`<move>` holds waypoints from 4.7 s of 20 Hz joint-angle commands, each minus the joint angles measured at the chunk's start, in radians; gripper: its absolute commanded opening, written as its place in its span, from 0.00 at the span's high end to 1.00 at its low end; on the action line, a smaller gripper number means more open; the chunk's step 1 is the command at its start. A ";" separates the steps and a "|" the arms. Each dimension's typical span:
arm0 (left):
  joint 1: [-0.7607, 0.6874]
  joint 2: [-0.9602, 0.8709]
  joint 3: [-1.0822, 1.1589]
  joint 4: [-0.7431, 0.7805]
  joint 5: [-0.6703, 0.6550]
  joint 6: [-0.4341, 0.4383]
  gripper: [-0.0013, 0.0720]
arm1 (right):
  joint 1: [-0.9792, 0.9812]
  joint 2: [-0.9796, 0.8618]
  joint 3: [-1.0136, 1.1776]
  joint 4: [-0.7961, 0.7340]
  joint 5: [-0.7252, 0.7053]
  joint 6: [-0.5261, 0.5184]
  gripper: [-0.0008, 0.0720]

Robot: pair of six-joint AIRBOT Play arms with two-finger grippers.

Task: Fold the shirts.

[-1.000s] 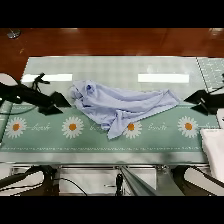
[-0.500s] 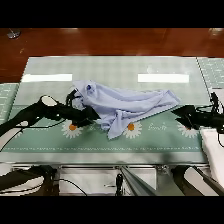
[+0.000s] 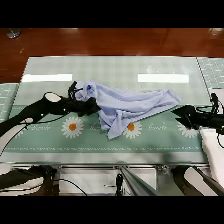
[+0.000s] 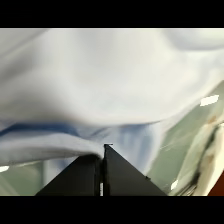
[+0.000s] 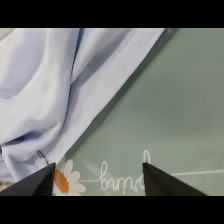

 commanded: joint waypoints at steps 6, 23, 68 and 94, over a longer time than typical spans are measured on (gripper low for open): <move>0.011 -0.001 0.199 -0.013 -0.073 0.060 0.95 | 0.000 -0.084 0.180 -0.229 -0.117 0.167 0.12; 0.016 0.001 0.217 -0.014 -0.110 0.063 0.95 | 0.305 -0.601 0.568 -0.206 -0.111 0.215 0.96; 0.333 0.130 0.498 0.637 0.026 -0.140 0.95 | 0.302 -0.131 0.665 -0.041 -0.220 0.180 0.96; 0.837 0.250 -0.237 0.322 -0.389 0.039 0.03 | -0.069 0.021 0.093 0.002 0.043 0.000 0.13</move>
